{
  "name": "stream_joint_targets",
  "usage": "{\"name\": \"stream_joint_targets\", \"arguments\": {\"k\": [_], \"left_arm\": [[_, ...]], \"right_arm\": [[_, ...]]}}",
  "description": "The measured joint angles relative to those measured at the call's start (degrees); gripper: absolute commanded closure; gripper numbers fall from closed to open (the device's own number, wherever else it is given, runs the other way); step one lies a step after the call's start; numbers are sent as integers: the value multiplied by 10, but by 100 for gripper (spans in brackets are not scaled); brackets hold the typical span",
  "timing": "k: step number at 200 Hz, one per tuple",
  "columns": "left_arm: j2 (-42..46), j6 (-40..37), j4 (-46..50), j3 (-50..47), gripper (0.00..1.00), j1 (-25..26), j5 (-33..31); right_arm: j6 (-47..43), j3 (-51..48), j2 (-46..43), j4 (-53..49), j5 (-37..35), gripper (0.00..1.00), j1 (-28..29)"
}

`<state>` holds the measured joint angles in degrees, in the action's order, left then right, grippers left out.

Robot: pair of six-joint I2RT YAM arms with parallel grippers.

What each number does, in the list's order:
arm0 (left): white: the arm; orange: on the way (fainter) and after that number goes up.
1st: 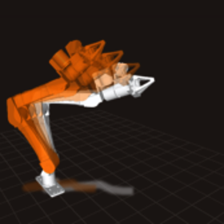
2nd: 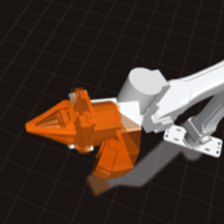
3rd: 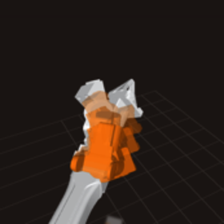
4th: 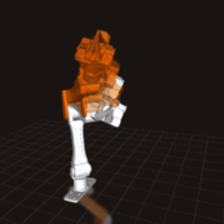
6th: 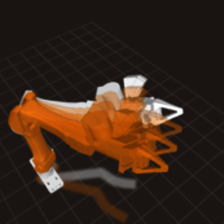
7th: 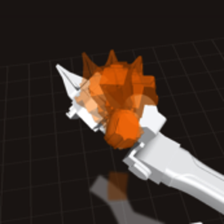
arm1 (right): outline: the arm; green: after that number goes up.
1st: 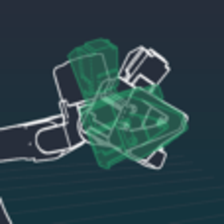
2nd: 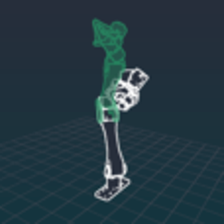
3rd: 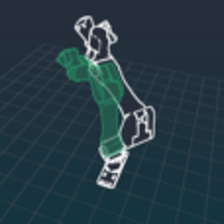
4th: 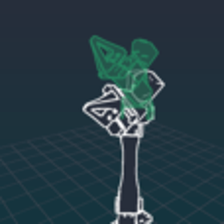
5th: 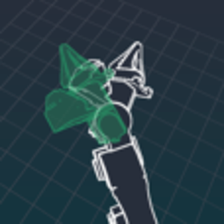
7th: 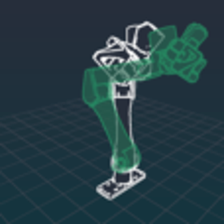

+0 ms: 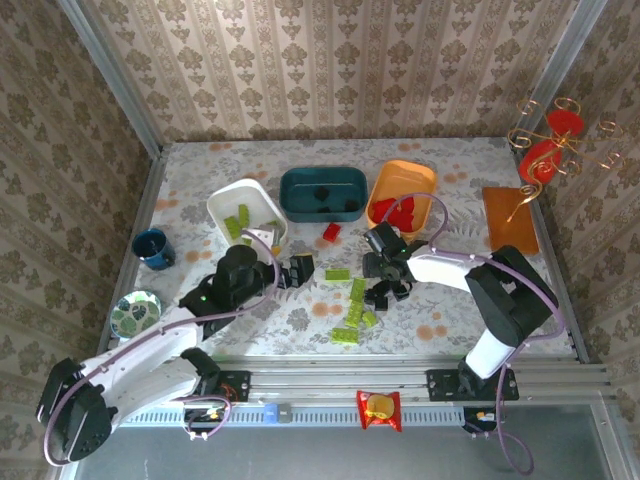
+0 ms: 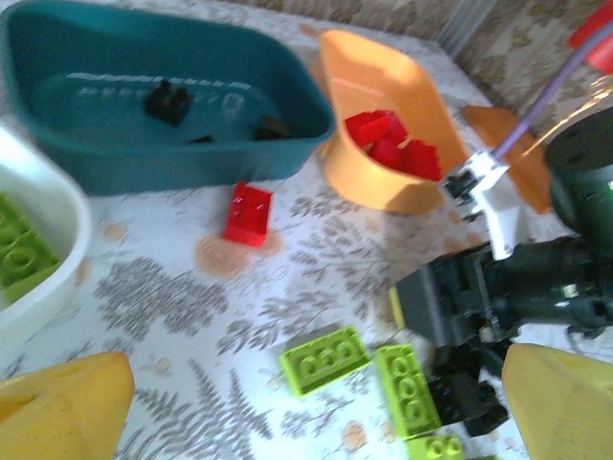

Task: Sort the legos into containers by color
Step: Pick up the lego from the center of the table, then place the lego in the container.

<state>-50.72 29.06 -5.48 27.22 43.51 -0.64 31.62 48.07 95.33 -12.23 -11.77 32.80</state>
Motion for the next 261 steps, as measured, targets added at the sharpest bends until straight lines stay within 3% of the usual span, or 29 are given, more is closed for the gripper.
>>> {"name": "stream_joint_targets", "arguments": {"k": [26, 66, 100, 133, 179, 197, 224, 261], "left_arm": [[3, 1, 19, -15, 0, -9, -10], [3, 1, 21, -22, 0, -16, -11], [0, 1, 21, -31, 0, -16, -11], [0, 1, 21, -39, 0, -16, -11], [-1, 2, 26, -42, 0, -16, -2], [-1, 2, 30, -42, 0, -16, 4], [-1, 2, 37, -42, 0, -16, 10], [-1, 1, 40, -42, 0, -16, 17]], "right_arm": [[-2, 3, 2, -2, -5, 58, 0], [-17, 13, -2, 3, 12, 70, 13], [-30, 55, -37, 0, 23, 71, 24], [-41, 167, -30, 1, 23, 71, 25], [-49, 360, 116, 14, 19, 70, 8], [-49, 421, 184, 9, 19, 63, -6], [-50, 498, 264, -14, 20, 26, -23], [-60, 546, 284, -45, 22, 20, -31]]}}
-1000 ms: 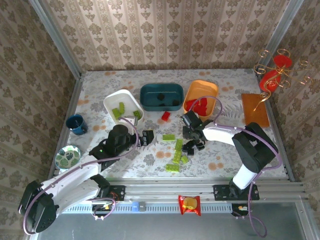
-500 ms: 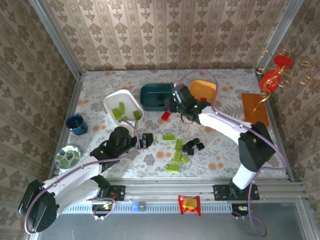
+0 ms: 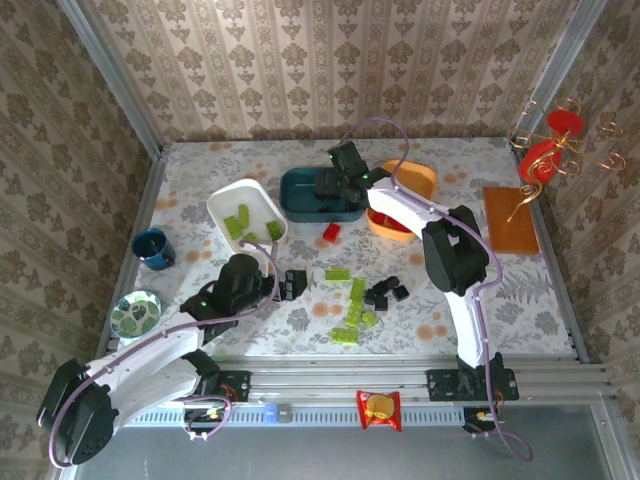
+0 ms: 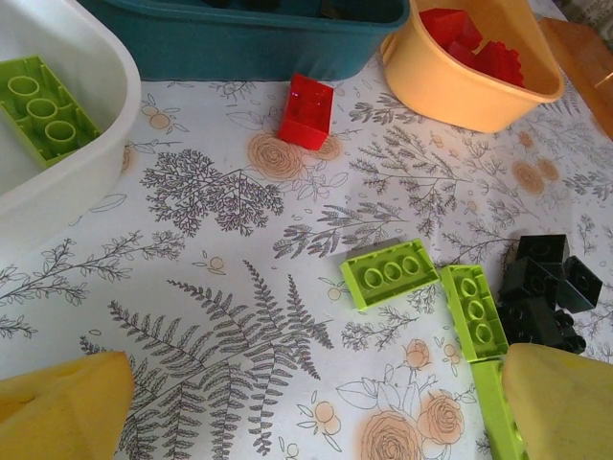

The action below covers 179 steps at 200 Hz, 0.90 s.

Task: Sort the legos into containers by color
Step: Place the lego in the container, then pick up the lego from the center of the table.

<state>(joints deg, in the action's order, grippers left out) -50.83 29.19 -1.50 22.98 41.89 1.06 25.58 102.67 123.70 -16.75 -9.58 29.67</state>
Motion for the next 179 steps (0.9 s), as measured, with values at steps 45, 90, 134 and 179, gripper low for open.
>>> {"name": "stream_joint_targets", "arguments": {"k": [45, 90, 134, 179], "left_arm": [[-2, 0, 0, 0, 0, 0, 2], [-15, 0, 0, 0, 0, -1, 6], [-34, 0, -12, -2, 0, -4, 12], [-68, 7, -31, -2, 0, -7, 24]], "right_arm": [[1, -99, -113, -7, -3, 19, 19], [32, -327, -311, -12, -15, 25, 52], [91, -562, -482, -39, -22, 27, 80], [143, -629, -546, -70, -39, 32, 122]]}}
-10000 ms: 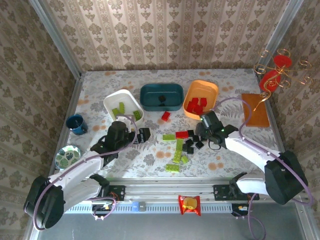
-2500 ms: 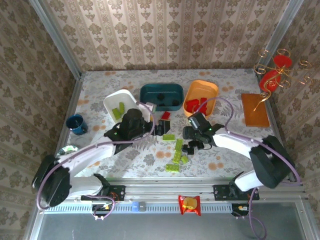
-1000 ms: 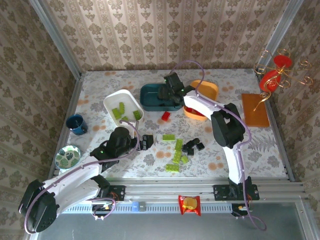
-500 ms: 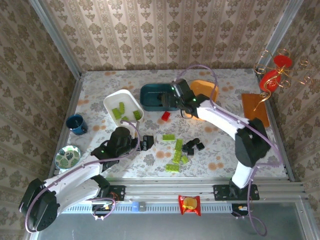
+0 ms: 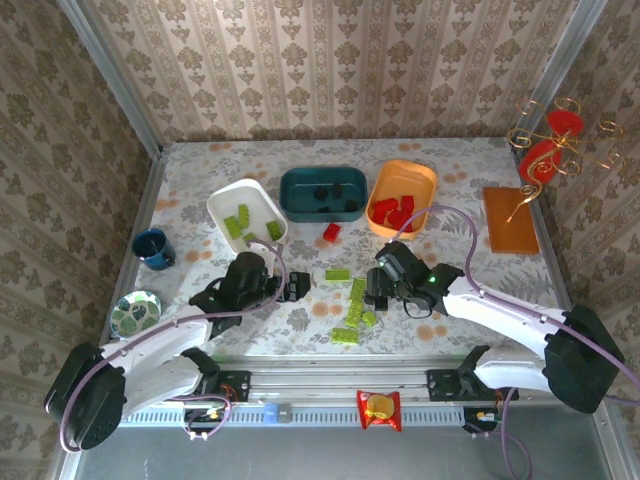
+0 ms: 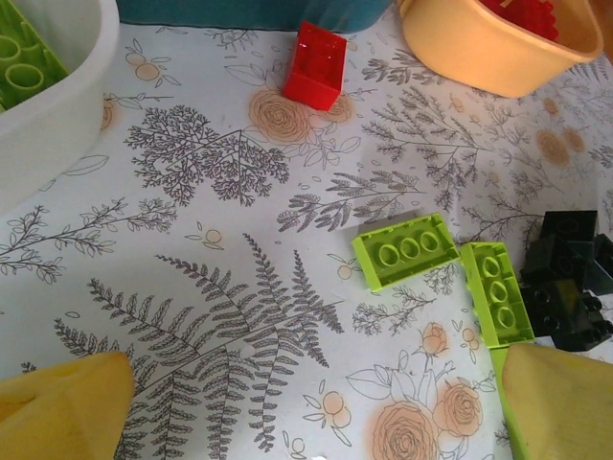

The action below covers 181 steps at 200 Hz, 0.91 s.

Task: Sort the legos into containers by color
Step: Pick up the lego from the center of the table.

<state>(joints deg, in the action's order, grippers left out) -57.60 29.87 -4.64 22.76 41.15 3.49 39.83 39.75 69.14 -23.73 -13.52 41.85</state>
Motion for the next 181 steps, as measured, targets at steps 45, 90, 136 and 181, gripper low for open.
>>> {"name": "stream_joint_targets", "arguments": {"k": [45, 90, 136, 181], "left_arm": [[-8, 4, -10, 0, 0, 0, 8], [3, 4, -9, -3, 0, 0, 8], [3, 4, -10, -4, 0, 0, 8], [1, 4, -10, -4, 0, 0, 8]], "right_arm": [[-7, 0, 25, 5, -3, 34, -48], [-54, 6, 92, 8, 37, 32, -84], [-87, 6, 103, 18, 64, 39, -107], [-104, 19, 138, 30, 80, 46, -108]]}}
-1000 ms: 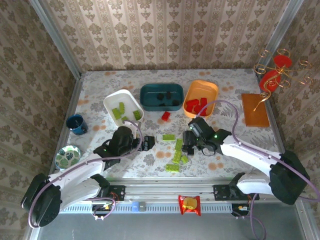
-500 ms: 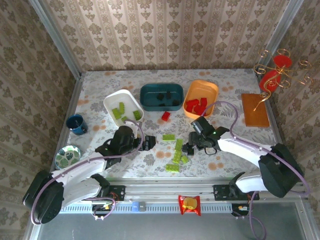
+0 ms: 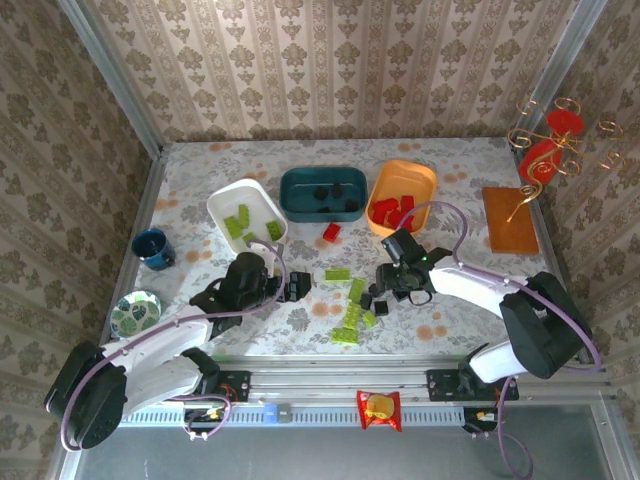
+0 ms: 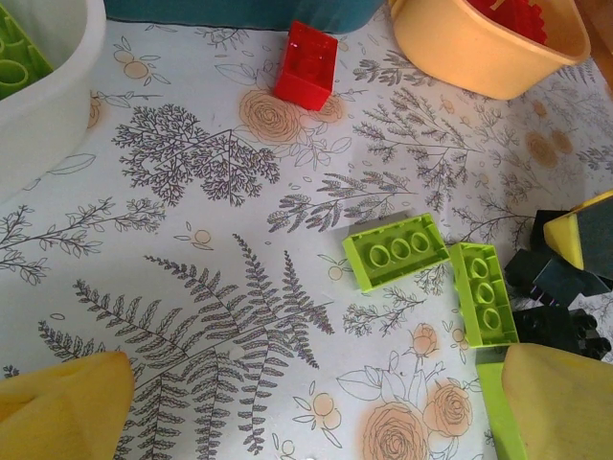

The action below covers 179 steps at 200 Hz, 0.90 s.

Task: Sort the legos into containers by color
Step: Pick up the lego from the center of the table, then place the lego in the container.

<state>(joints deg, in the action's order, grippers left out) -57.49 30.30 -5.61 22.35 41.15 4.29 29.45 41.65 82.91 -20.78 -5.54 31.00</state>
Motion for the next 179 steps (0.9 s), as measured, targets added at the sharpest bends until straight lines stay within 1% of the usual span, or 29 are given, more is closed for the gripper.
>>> {"name": "stream_joint_targets", "arguments": {"k": [26, 60, 87, 114, 132, 148, 162, 179], "left_arm": [[-2, 0, 0, 0, 0, 0, 0], [-2, 0, 0, 0, 0, 0, 0], [-2, 0, 0, 0, 0, 0, 0], [-2, 0, 0, 0, 0, 0, 0], [-2, 0, 0, 0, 0, 0, -1], [-2, 0, 0, 0, 0, 0, -2], [-2, 0, 0, 0, 0, 0, -2], [-2, 0, 2, 0, 0, 0, -2]], "right_arm": [[-9, 0, 6, 0, 1, 56, 0], [-12, 0, 5, 0, 1, 62, -2], [-13, 0, -8, -5, 0, 65, -4], [-16, 15, -52, -23, 0, 66, -3], [-22, 61, -63, -33, 1, 66, 0], [-25, 120, -49, -30, 2, 67, 3], [-26, 180, -10, -18, 3, 67, 5], [-28, 264, 71, 3, 2, 67, 5]]}}
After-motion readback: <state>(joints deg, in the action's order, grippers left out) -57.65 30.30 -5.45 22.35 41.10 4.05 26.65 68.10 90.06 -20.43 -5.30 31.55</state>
